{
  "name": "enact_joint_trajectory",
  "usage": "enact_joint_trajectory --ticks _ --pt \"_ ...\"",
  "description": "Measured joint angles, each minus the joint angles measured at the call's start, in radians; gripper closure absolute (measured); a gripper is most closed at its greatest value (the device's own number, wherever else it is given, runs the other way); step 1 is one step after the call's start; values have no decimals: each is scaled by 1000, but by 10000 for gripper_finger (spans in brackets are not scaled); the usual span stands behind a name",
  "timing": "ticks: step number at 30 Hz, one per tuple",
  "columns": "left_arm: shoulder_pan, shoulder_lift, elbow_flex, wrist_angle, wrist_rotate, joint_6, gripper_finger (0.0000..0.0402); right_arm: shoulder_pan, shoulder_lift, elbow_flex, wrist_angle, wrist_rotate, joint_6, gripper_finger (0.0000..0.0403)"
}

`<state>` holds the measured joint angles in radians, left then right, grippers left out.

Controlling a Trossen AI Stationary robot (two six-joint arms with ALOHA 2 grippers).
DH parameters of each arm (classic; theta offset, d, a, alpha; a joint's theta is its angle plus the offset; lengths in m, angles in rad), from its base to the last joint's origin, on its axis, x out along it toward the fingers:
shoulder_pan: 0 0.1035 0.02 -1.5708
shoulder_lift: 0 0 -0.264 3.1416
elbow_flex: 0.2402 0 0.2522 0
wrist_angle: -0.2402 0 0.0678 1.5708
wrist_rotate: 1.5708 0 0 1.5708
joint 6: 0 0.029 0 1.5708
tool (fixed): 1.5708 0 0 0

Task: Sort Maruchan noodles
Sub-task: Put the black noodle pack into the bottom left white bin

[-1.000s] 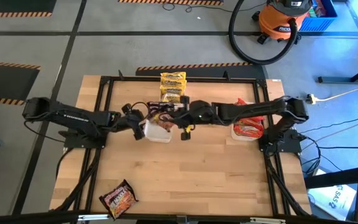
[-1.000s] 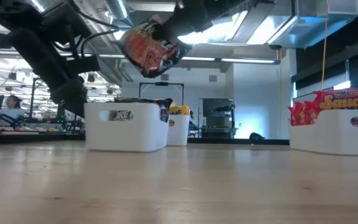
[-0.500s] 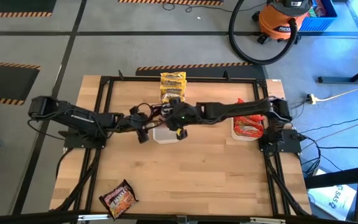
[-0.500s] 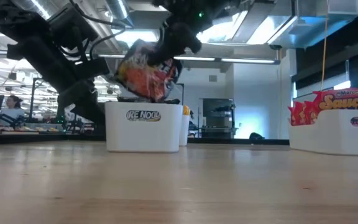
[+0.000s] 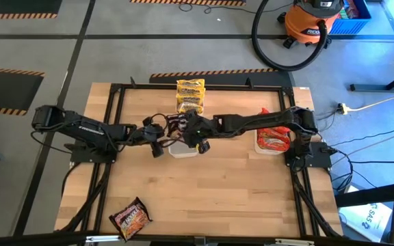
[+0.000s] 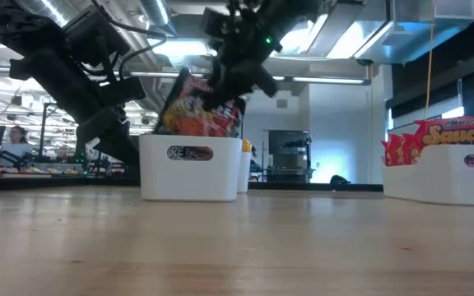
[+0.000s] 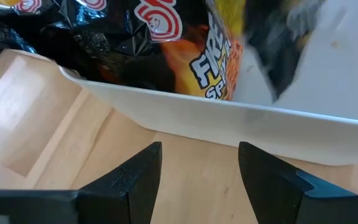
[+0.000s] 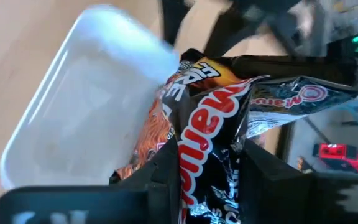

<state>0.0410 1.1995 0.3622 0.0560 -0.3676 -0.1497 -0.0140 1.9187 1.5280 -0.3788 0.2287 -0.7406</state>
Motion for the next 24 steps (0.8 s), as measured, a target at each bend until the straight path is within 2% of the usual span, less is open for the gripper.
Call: enact_joint_trajectory --ticks 10,16,24 --pt "0 0 0 14 -1 4 195 -14 58 -2 -56 -10 -47 316" --pt "-1 0 0 21 6 4 195 -19 101 0 -19 -28 -50 316" --pt "0 0 0 30 13 4 195 -20 132 -1 37 -38 31 304"
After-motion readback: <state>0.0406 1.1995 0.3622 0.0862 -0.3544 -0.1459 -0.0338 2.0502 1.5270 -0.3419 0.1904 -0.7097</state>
